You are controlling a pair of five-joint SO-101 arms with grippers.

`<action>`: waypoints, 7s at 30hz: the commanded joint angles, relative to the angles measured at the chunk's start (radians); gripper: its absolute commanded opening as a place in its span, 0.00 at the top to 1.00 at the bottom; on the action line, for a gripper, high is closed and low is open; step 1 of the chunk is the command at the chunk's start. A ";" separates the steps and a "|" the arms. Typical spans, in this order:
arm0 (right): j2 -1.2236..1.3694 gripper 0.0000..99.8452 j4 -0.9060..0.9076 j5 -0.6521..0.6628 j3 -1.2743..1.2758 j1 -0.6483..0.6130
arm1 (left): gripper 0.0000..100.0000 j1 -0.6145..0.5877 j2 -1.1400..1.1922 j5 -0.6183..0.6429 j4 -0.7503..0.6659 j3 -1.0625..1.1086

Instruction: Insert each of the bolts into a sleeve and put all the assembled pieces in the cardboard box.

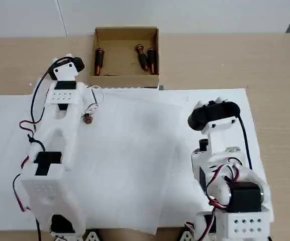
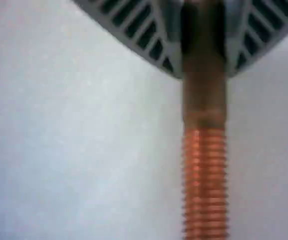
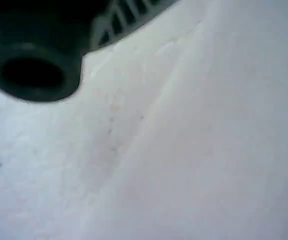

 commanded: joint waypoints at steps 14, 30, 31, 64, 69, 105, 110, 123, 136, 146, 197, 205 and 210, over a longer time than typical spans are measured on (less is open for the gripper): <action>-0.010 1.00 -0.024 -0.008 -0.005 0.007 | 0.99 0.003 -0.006 0.868 0.453 -0.372; -0.012 1.00 -0.019 -0.008 -0.005 0.007 | 0.99 -0.055 -0.003 1.384 0.460 -0.369; -0.012 1.00 -0.019 -0.008 -0.005 0.007 | 0.99 -0.057 -0.005 1.369 0.460 -0.369; -0.012 1.00 -0.024 0.000 -0.005 0.007 | 0.79 -0.057 -0.003 -0.282 0.482 -0.372; -0.010 1.00 -0.025 0.002 -0.005 0.005 | 0.78 -0.060 -0.003 -0.706 0.482 -0.369; -0.002 1.00 -0.088 0.058 -0.003 0.005 | 0.98 0.011 0.222 -1.473 0.290 -0.381; -0.010 1.00 -0.085 0.058 -0.009 0.001 | 0.99 0.028 0.199 -1.468 0.351 -0.401; -0.012 1.00 -0.015 0.060 -0.081 0.001 | 0.99 0.199 -0.077 -1.169 0.557 -0.440; -0.165 1.00 -0.019 0.049 -0.087 0.005 | 0.99 0.327 -0.370 -0.776 0.482 -0.438; -0.475 1.00 -0.219 0.049 0.212 -0.001 | 1.00 0.394 -0.443 -0.437 0.488 -0.392; -0.613 1.00 -0.792 0.002 0.766 -0.567 | 1.00 0.476 -2.239 0.149 -0.582 1.432; -0.613 1.00 -0.792 0.002 0.760 -0.608 | 1.00 0.477 -2.236 0.224 -0.580 1.434; -0.613 1.00 -0.792 0.002 0.753 -0.610 | 1.00 0.546 -2.234 0.224 -0.580 1.448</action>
